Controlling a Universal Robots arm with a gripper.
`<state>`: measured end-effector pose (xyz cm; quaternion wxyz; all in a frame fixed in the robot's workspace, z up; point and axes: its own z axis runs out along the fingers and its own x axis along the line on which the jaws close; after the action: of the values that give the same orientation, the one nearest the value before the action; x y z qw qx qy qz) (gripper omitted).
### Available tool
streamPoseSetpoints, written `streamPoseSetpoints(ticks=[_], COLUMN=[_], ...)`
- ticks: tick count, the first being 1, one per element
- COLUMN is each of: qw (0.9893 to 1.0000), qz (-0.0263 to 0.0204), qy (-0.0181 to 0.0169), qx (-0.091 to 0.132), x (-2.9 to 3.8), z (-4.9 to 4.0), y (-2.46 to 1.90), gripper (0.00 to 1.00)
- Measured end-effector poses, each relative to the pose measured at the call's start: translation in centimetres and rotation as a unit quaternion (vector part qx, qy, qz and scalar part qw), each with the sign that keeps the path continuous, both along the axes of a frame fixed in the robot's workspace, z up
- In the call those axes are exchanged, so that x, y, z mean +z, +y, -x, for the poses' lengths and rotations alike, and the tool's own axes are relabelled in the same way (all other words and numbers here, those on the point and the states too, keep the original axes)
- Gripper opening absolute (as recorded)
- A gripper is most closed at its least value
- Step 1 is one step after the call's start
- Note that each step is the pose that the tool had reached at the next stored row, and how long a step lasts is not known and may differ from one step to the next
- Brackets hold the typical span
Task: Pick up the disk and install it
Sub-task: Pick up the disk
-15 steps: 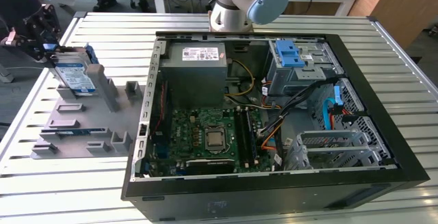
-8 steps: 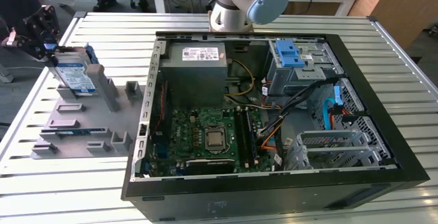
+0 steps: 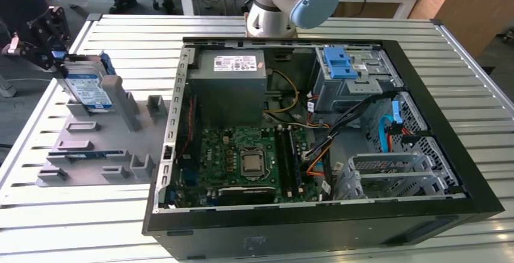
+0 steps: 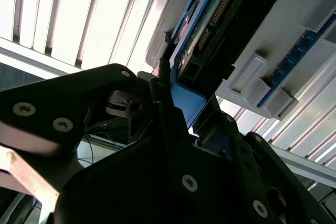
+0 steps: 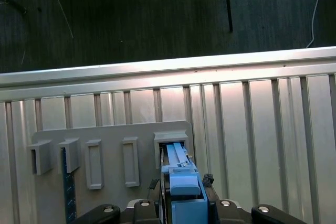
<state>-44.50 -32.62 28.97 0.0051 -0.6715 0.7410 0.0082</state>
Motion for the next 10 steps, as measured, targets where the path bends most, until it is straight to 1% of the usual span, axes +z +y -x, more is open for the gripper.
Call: streamPoseSetpoints(ticks=[4, 5, 10], qw=[1.0, 1.0, 1.0], qz=[0.0, 0.0, 0.0], qy=[0.0, 0.0, 0.0], qx=[0.0, 0.0, 0.0], x=[0.0, 0.0, 0.0], z=[0.0, 0.0, 0.0], y=[0.0, 0.0, 0.0], gripper=[0.4, 0.37, 0.37])
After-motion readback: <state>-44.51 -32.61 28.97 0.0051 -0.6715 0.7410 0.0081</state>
